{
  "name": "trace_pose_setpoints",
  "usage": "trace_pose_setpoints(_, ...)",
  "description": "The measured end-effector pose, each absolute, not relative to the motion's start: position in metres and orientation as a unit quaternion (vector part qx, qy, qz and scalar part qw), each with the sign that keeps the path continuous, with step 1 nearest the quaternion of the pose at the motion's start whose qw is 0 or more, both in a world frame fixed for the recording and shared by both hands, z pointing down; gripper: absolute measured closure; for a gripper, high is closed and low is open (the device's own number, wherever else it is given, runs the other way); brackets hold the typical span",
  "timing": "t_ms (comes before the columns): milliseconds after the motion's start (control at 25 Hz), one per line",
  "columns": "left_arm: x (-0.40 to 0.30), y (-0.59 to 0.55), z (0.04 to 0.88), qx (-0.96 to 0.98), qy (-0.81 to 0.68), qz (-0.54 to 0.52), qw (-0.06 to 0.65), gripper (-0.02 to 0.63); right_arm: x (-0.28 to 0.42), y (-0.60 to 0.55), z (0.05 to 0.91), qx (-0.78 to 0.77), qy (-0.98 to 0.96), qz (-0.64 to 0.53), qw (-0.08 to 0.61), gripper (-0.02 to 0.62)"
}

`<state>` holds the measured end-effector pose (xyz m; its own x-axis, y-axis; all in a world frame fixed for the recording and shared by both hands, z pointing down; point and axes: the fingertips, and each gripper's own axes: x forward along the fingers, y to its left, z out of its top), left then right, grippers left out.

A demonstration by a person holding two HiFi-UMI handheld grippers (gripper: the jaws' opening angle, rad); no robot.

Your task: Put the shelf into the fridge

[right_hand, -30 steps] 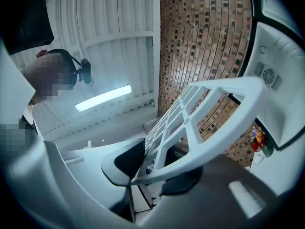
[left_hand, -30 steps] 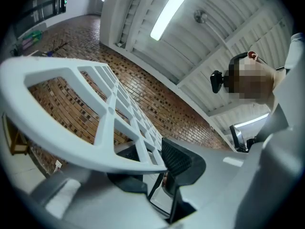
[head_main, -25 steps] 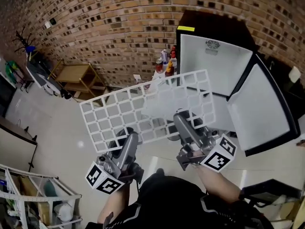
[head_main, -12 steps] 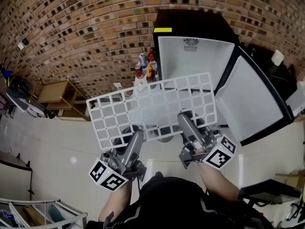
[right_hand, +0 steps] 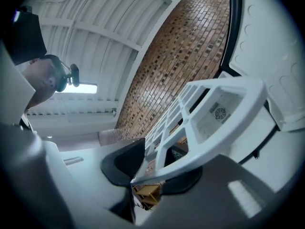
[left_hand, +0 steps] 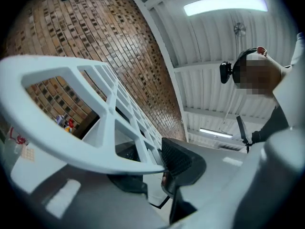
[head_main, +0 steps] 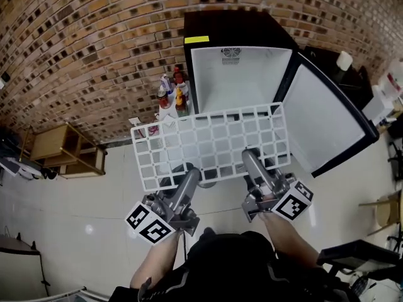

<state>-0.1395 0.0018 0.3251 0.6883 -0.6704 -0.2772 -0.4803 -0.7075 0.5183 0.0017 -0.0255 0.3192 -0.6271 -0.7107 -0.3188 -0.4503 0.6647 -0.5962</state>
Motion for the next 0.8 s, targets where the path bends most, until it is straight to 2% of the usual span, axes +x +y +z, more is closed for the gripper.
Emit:
trace_pose_setpoints(440,-0.127,-0.029,0.35,0.908,-0.276,-0.211,0.235,0.52,0.016,-0.041,0.348,-0.379,0.847,-0.248,0.277,0.494)
trace_pose_setpoints(800,-0.084,-0.073,0.375,0.894,-0.302,-0.212,0.254,0.523,0.058,-0.094,0.372,-0.36,0.85,-0.278,0.266,0.494)
